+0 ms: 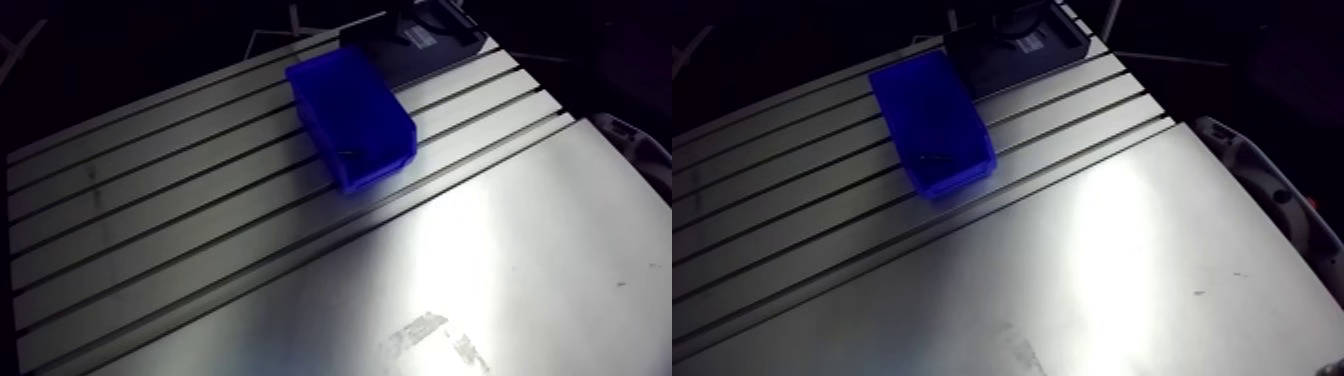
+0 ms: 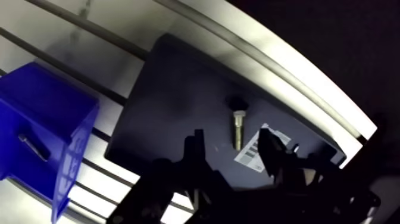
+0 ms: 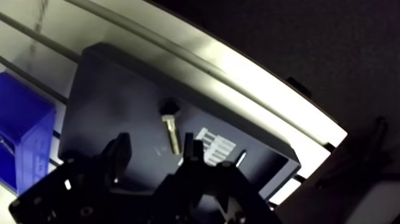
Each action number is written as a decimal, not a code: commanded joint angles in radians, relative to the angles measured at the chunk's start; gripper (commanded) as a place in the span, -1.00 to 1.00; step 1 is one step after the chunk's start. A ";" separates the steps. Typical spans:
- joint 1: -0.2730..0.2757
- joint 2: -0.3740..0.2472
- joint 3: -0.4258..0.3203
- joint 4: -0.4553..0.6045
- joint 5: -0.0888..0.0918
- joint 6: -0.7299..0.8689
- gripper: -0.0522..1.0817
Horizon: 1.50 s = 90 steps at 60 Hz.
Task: Pick up the M10 bolt from the tray and put it into the blue bin.
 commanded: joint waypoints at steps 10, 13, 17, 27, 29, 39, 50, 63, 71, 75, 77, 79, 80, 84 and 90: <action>0.000 -0.005 0.029 -0.053 -0.003 -0.005 -0.15; 0.000 -0.004 0.032 -0.062 -0.003 -0.005 -0.11; -0.001 -0.002 0.032 -0.064 -0.003 -0.005 -0.10; -0.003 0.001 0.032 -0.064 -0.003 -0.003 -0.10; -0.004 0.001 0.032 -0.064 -0.003 -0.003 -0.10; -0.009 0.004 0.032 -0.064 -0.003 -0.002 -0.08; -0.017 0.005 0.032 -0.064 -0.001 0.000 -0.06; -0.018 0.009 0.031 -0.070 -0.001 0.000 0.00; -0.018 0.010 0.031 -0.075 -0.001 0.001 0.00; -0.018 0.013 0.028 -0.079 -0.001 0.003 0.01; -0.017 0.016 0.026 -0.079 -0.002 0.003 0.02; -0.017 0.017 0.026 -0.079 -0.003 0.002 0.03; -0.017 0.017 0.026 -0.079 -0.003 0.002 0.03; -0.017 0.019 0.027 -0.079 -0.003 0.002 0.03; -0.017 0.019 0.028 -0.079 -0.003 0.003 0.07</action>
